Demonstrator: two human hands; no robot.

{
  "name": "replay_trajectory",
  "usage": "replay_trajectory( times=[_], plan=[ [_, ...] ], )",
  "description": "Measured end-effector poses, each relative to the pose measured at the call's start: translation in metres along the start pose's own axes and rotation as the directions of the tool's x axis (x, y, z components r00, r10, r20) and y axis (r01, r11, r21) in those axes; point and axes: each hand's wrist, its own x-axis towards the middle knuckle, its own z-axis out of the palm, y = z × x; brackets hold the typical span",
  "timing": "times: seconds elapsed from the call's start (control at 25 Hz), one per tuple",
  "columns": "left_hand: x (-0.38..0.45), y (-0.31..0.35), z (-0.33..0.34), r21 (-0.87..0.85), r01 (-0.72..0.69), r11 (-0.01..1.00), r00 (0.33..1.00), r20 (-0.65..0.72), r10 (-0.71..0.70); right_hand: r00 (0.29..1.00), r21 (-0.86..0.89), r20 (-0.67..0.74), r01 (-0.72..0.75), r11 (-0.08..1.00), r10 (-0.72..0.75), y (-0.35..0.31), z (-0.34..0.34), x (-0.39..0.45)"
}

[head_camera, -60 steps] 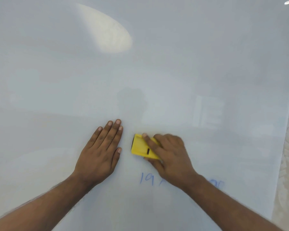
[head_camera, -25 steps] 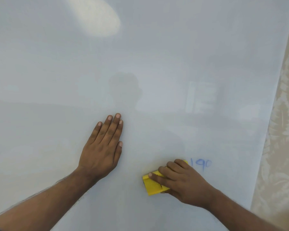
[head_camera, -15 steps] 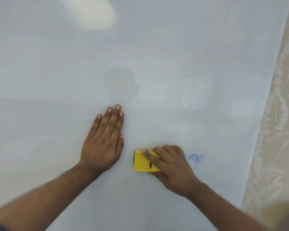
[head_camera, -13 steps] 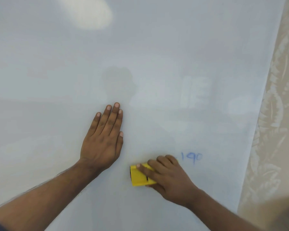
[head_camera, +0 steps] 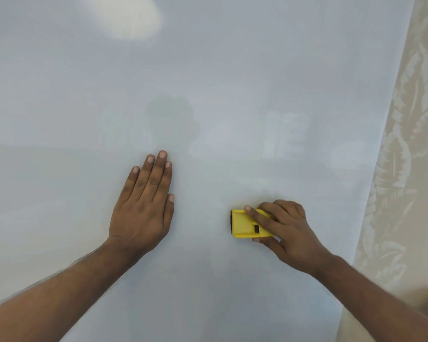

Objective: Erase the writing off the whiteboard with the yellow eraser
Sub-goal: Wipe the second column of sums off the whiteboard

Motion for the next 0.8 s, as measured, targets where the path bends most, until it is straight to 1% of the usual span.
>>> replay_trajectory(
  times=[0.12, 0.24, 0.36, 0.4, 0.44, 0.48, 0.56, 0.6, 0.72, 0.8],
  plan=[
    [0.0, 0.001, -0.001, -0.005, 0.001, 1.0, 1.0, -0.002, -0.001, 0.994, 0.013, 0.102, 0.048, 0.999, -0.049, -0.006, 0.013, -0.038],
    [0.0, 0.001, -0.002, -0.016, 0.002, 1.0, 1.0, 0.006, -0.002, 0.981, 0.035, 0.186, 0.054, 0.998, -0.06, -0.012, 0.026, -0.074],
    [0.0, 0.003, -0.004, -0.024, 0.0, 1.0, 1.0, 0.006, 0.0, 0.975, 0.027, 0.208, 0.078, 0.997, -0.082, -0.003, 0.022, -0.08],
    [0.0, 0.003, -0.004, -0.026, -0.003, 1.0, 1.0, 0.007, 0.003, 0.983, 0.023, 0.178, 0.046, 0.999, -0.05, 0.005, 0.015, -0.074],
    [-0.001, 0.003, -0.004, -0.029, -0.006, 1.0, 1.0, 0.01, 0.006, 0.992, 0.031, 0.12, -0.03, 0.999, 0.026, 0.014, 0.008, -0.067],
    [-0.001, 0.003, -0.004, -0.031, -0.008, 0.999, 1.0, 0.015, 0.009, 0.989, 0.058, 0.051, -0.14, 0.988, 0.137, 0.022, 0.0, -0.059],
    [-0.002, 0.003, -0.003, -0.037, -0.011, 0.999, 1.0, 0.022, 0.012, 0.937, 0.147, -0.065, -0.331, 0.932, 0.343, 0.033, -0.007, -0.048],
    [-0.003, 0.002, -0.003, -0.042, -0.015, 0.999, 1.0, 0.024, 0.016, 0.91, 0.182, -0.102, -0.38, 0.907, 0.402, 0.032, -0.005, -0.046],
    [-0.004, 0.001, -0.002, -0.046, -0.032, 0.998, 0.999, 0.03, 0.033, 0.873, 0.216, -0.155, -0.427, 0.878, 0.463, 0.012, 0.011, -0.05],
    [-0.005, 0.002, -0.002, -0.049, -0.041, 0.998, 0.999, 0.032, 0.043, 0.875, 0.225, -0.132, -0.431, 0.874, 0.466, -0.01, 0.023, -0.055]
  ],
)
